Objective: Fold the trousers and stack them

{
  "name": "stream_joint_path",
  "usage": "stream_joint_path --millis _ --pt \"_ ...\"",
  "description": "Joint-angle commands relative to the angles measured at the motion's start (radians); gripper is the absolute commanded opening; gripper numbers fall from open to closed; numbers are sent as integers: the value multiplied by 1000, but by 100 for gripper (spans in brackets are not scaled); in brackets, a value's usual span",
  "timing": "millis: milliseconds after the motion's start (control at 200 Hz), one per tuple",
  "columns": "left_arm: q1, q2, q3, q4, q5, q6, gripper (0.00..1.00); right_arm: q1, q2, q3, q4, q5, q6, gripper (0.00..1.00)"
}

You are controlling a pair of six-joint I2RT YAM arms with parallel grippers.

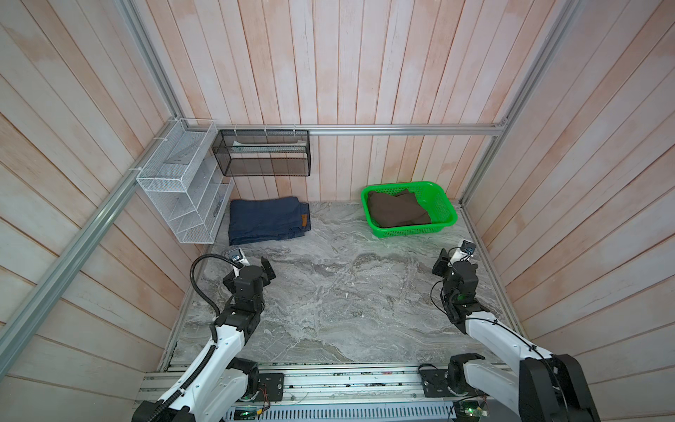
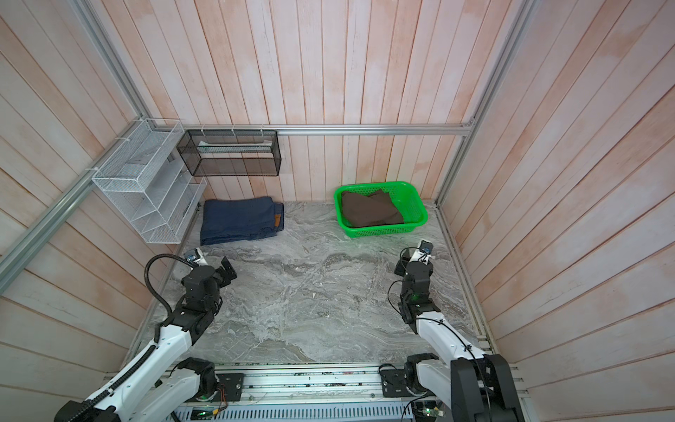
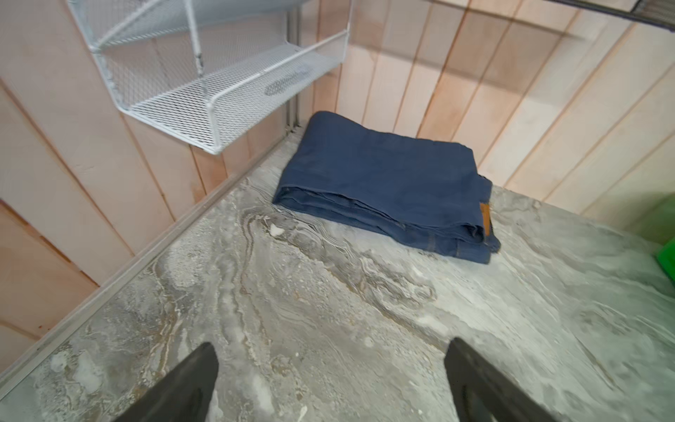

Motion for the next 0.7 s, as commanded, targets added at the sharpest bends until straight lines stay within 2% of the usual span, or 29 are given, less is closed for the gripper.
stream_joint_path --millis 0,125,175,265,325,370,455,585,625,695 --pt "20 1 -61 242 -139 11 99 -54 64 -48 206 46 -14 51" --pt "73 60 -84 292 -119 22 99 -91 145 -87 339 37 -66 51" --pt "91 93 -102 339 -99 28 99 -115 179 -116 430 9 -50 51" --pt "110 154 -139 448 -62 43 99 -162 261 -133 491 -26 1 51" --pt "114 192 -159 520 -46 52 99 -152 306 -162 618 -51 -30 50" --pt "115 219 -178 581 -33 63 99 -150 312 -154 617 -101 -56 49" --pt "125 282 -205 680 -10 72 99 -150 294 -112 501 -147 -74 48" --pt "132 325 -213 777 33 99 100 -150 321 -112 527 -213 -102 47" --pt "137 343 -211 803 59 110 100 -150 352 -118 556 -217 -102 47" --pt "149 389 -191 841 108 136 100 -138 430 -154 739 -220 -131 49"
